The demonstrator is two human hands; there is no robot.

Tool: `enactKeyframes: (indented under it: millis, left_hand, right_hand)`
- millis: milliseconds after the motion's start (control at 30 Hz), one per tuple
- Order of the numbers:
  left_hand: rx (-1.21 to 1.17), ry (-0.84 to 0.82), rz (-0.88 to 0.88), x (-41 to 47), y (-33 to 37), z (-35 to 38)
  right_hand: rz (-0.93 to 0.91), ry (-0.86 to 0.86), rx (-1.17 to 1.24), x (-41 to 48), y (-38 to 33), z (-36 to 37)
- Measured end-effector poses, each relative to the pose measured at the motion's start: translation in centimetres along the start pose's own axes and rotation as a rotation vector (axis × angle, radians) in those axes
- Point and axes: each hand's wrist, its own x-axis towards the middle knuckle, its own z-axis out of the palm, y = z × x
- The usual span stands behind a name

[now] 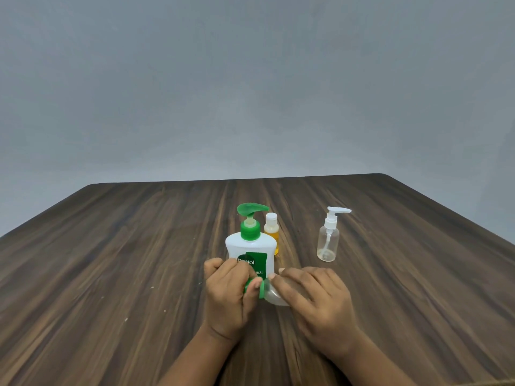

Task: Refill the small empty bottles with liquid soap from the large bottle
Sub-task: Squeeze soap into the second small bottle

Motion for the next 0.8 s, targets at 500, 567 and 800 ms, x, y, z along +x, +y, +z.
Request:
enactKeyframes:
  millis: [500, 567, 800]
  left_hand:
    - [-0.091, -0.107, 0.208, -0.15, 0.46, 0.04]
    - [-0.060, -0.105, 0.177, 0.01, 0.58, -0.11]
    - [0.041, -0.082, 0.072, 0.13, -0.06, -0.44]
  right_hand:
    - [0.298, -0.036, 0.400, -0.54, 0.32, -0.67]
    - [0.295, -0.049, 0.388, -0.57, 0.51, -0.77]
    - [0.280, -0.050, 0.316, -0.45, 0.58, -0.72]
